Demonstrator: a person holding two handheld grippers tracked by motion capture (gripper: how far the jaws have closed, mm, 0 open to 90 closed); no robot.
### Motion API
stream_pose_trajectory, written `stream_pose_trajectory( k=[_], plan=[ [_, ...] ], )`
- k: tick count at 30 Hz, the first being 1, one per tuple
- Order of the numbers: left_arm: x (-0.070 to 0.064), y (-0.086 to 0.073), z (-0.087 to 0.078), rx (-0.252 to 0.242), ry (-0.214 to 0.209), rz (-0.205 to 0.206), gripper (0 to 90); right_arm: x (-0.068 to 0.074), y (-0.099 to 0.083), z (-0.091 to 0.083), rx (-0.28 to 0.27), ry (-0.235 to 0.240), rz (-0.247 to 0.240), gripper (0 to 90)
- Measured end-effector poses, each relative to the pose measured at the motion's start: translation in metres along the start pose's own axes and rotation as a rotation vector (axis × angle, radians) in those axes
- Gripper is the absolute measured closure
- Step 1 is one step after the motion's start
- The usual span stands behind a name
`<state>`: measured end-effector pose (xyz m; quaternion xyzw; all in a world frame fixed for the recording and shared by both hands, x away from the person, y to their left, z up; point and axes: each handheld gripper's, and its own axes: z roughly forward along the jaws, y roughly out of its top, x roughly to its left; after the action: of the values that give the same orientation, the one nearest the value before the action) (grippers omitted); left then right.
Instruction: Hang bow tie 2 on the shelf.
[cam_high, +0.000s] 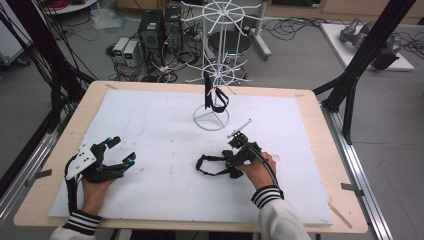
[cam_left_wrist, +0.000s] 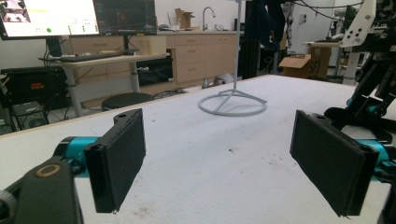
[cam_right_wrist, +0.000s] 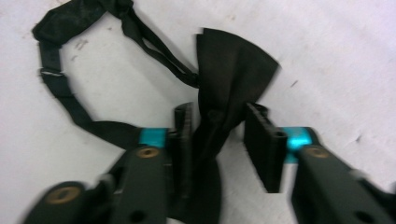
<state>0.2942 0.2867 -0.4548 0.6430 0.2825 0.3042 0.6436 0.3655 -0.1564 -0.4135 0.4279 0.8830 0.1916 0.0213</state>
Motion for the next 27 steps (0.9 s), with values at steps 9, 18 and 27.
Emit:
stream_pose_trajectory(
  k=[9,18,27],
  plan=[
    [0.0,0.0,0.0,-0.002,0.001,-0.001,18.5,0.001,0.002,0.0,0.017,0.01,0.004,76.7],
    [0.0,0.0,0.0,-0.002,0.0,-0.001,18.5,-0.001,0.004,-0.007,-0.067,0.044,-0.021,76.6],
    [0.0,0.0,0.0,-0.001,-0.001,0.002,18.5,-0.008,0.0,-0.025,-0.216,0.089,-0.038,76.5]
  ],
)
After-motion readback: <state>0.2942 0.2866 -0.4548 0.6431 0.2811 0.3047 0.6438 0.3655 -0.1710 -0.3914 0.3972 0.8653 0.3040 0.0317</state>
